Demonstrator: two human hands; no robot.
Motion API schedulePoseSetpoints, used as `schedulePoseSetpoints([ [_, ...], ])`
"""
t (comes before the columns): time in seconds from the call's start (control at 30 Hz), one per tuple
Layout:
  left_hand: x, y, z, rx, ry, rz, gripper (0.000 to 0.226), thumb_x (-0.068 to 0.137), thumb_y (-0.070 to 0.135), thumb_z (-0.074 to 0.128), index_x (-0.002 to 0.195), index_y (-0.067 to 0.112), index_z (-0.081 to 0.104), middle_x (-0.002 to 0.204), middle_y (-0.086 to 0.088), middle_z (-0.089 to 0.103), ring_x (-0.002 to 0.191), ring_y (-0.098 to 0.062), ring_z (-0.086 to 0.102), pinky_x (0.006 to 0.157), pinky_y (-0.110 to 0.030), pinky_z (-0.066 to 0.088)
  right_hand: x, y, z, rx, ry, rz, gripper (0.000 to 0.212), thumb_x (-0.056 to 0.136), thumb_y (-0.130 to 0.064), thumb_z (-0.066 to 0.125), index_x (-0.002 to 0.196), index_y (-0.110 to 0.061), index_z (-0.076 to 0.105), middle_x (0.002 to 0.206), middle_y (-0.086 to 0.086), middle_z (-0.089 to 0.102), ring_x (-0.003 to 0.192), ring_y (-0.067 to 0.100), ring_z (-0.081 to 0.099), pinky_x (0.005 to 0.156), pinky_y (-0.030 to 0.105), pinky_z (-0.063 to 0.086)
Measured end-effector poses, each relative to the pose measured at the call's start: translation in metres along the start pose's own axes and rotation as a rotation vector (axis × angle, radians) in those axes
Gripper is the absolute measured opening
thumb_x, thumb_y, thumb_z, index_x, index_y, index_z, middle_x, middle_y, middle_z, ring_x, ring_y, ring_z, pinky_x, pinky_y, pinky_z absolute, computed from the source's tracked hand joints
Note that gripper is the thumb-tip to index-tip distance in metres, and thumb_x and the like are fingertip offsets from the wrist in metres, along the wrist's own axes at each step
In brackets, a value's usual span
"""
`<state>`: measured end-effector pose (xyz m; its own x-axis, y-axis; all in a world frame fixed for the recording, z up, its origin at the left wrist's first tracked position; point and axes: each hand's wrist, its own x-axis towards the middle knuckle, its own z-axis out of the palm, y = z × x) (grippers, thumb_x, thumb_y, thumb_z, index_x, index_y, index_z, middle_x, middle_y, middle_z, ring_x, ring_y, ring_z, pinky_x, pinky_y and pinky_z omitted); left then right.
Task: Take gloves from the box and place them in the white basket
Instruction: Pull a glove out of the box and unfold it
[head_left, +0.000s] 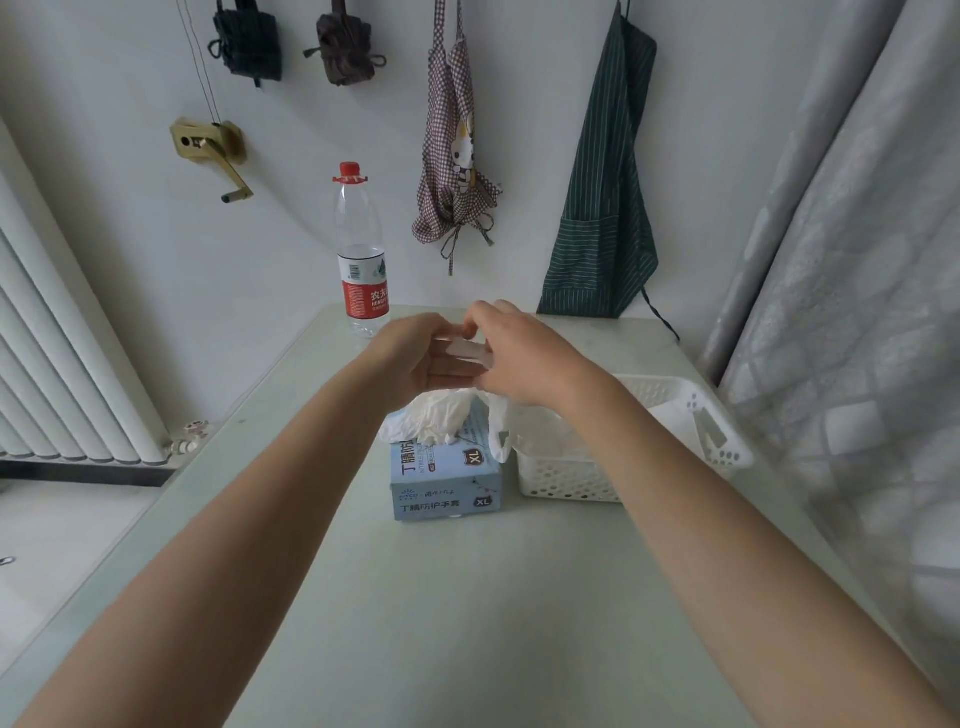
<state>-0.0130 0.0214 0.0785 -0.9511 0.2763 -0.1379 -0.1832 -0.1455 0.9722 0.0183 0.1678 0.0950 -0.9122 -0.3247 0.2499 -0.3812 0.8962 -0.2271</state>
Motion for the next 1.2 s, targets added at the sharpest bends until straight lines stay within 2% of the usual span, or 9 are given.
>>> schedulePoseSetpoints([
  [0.13,-0.004,-0.002,-0.005,0.061,-0.143,-0.012,0.035,0.096,-0.002,0.029,0.103,-0.005,0.063,0.093,-0.022,0.073,0.086,-0.032,0.072,0.08,-0.038,0.061,0.002,0.001,0.003,0.015,0.045,0.055,0.019,0.086,-0.001,0.054,0.09,-0.02,0.051,0.093,0.0,0.054,0.078,0.018,0.053,0.06,0.028,0.041],
  [0.3,-0.001,-0.013,-0.013,0.489,-0.149,0.047,0.016,0.094,0.003,0.056,0.106,0.002,0.066,0.098,-0.016,0.072,0.087,-0.026,0.071,0.078,-0.032,0.059,0.004,0.005,-0.007,0.287,0.144,0.191,0.012,0.091,-0.011,0.047,0.087,-0.008,0.058,0.081,0.001,0.055,0.068,0.015,0.046,0.055,0.027,0.036],
  [0.43,0.002,-0.019,-0.012,0.77,-0.077,0.08,0.016,0.088,0.025,0.07,0.096,0.012,0.073,0.099,-0.008,0.07,0.091,-0.02,0.062,0.079,-0.033,0.055,0.006,0.004,-0.011,0.461,0.329,0.332,0.026,0.086,-0.011,0.042,0.063,-0.016,0.032,0.061,-0.002,0.033,0.058,0.016,0.028,0.051,0.03,0.022],
  [0.5,0.003,-0.02,-0.014,0.703,-0.041,0.128,0.02,0.084,0.031,0.072,0.091,0.012,0.075,0.101,-0.01,0.071,0.097,-0.024,0.063,0.088,-0.037,0.052,0.006,0.006,-0.016,0.529,0.373,0.384,0.03,0.084,-0.013,0.043,0.062,-0.019,0.024,0.06,-0.002,0.026,0.058,0.016,0.023,0.053,0.031,0.018],
  [0.6,0.006,-0.016,-0.016,0.341,-0.04,0.205,0.01,0.084,0.02,0.066,0.078,0.013,0.068,0.082,-0.012,0.063,0.081,-0.03,0.058,0.072,-0.028,0.049,0.005,0.013,-0.021,0.682,0.389,0.427,0.031,0.085,-0.019,0.047,0.062,-0.019,0.025,0.059,-0.002,0.023,0.059,0.017,0.023,0.054,0.032,0.018],
  [0.7,0.009,-0.011,-0.014,0.078,-0.072,0.21,0.008,0.086,0.017,0.063,0.083,0.01,0.059,0.088,-0.015,0.049,0.08,-0.027,0.047,0.071,-0.035,0.041,0.006,0.024,-0.023,0.821,0.401,0.459,0.015,0.087,-0.015,0.048,0.075,-0.014,0.039,0.067,0.001,0.029,0.066,0.017,0.028,0.056,0.031,0.02],
  [0.83,0.019,-0.019,0.0,0.262,0.027,0.132,0.019,0.094,0.023,0.064,0.098,0.004,0.067,0.084,-0.011,0.063,0.07,-0.022,0.058,0.065,-0.031,0.047,0.003,0.048,-0.012,0.778,0.391,0.505,0.019,0.095,-0.02,0.043,0.078,-0.014,0.038,0.069,0.001,0.033,0.064,0.017,0.033,0.055,0.03,0.025],
  [1.0,0.049,-0.048,0.011,0.342,0.052,-0.051,0.01,0.089,0.018,0.07,0.086,0.011,0.063,0.076,-0.006,0.063,0.062,-0.018,0.057,0.053,-0.025,0.046,-0.009,0.098,0.02,0.66,0.257,0.639,0.029,0.098,-0.018,0.042,0.071,-0.018,0.033,0.064,0.004,0.032,0.053,0.017,0.03,0.047,0.024,0.022],
  [1.2,0.075,-0.053,0.055,0.747,0.175,0.11,0.012,0.085,0.024,0.074,0.091,0.016,0.068,0.068,0.003,0.06,0.058,-0.014,0.052,0.046,-0.018,0.039,-0.028,0.151,0.034,0.52,0.282,0.728,0.036,0.098,-0.014,0.042,0.064,-0.016,0.028,0.063,0.003,0.033,0.056,0.018,0.03,0.048,0.03,0.02],
])
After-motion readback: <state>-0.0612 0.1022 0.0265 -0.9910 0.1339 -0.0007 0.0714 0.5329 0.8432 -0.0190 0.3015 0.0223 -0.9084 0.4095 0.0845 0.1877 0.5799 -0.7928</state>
